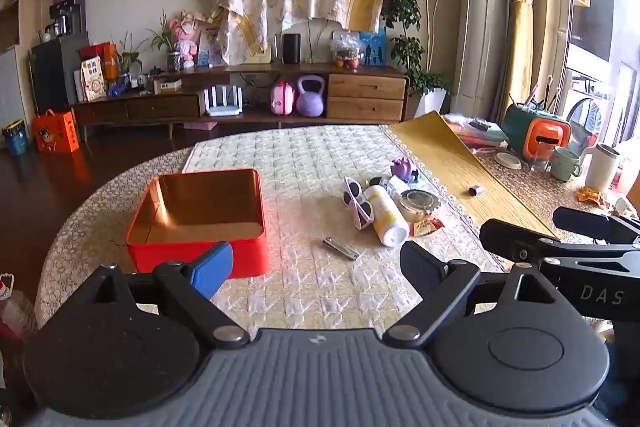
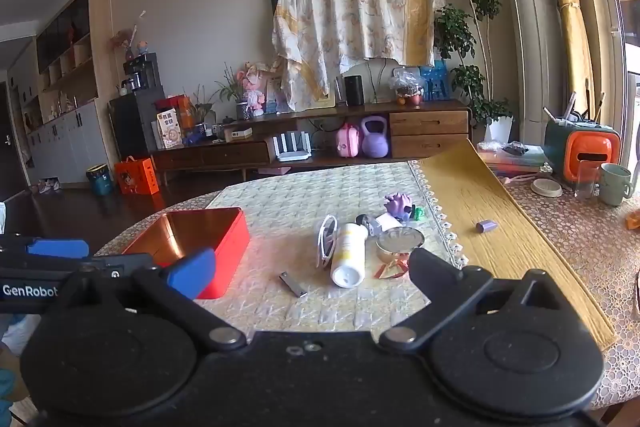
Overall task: Organize rigid objects
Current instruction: 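Move both tools toward the objects beside the red tin box, then grasp the silver nail clipper with the left tool while the right tool grasps the white bottle, then lift and carry the clipper and bottle over the red tin with both tools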
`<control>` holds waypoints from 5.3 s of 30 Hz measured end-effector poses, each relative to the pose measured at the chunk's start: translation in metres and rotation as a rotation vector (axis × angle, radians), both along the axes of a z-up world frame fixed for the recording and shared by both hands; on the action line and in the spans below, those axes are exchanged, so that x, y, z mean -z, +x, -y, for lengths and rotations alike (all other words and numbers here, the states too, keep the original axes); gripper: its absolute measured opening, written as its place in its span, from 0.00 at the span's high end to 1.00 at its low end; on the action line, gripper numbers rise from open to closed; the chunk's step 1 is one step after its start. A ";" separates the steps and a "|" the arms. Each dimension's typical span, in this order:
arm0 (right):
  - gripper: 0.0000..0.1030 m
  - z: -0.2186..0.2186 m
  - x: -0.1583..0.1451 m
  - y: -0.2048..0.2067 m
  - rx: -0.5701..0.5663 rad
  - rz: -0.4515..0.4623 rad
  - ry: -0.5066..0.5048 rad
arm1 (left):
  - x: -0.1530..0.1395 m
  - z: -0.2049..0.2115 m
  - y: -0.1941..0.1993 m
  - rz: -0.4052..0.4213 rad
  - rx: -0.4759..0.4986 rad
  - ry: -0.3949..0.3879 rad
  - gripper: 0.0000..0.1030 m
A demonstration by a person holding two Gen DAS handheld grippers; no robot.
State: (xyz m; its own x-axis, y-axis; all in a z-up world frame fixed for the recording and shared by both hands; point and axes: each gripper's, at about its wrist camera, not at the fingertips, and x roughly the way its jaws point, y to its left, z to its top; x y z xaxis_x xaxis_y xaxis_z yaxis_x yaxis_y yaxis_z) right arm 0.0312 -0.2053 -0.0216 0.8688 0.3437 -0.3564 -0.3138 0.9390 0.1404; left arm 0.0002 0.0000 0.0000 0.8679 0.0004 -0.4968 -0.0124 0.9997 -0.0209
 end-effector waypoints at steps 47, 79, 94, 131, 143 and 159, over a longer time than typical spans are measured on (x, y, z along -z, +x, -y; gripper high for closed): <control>0.01 0.008 0.000 0.002 -0.016 -0.029 0.035 | 0.006 -0.004 0.003 -0.037 -0.029 -0.016 0.12; 0.03 0.021 0.026 0.093 0.001 -0.123 -0.056 | 0.054 0.002 0.100 -0.159 0.106 0.013 0.12; 0.16 0.004 0.055 0.172 -0.117 -0.270 -0.130 | 0.113 0.015 0.181 -0.235 0.251 0.074 0.12; 0.46 -0.032 0.105 0.248 -0.150 -0.458 -0.159 | 0.151 0.014 0.224 -0.224 0.365 0.101 0.65; 0.54 -0.024 0.103 0.231 -0.109 -0.440 -0.145 | 0.150 0.011 0.218 -0.237 0.326 0.099 0.78; 0.54 -0.014 0.105 0.197 -0.111 -0.453 -0.113 | 0.142 -0.003 0.202 -0.371 0.122 -0.095 0.34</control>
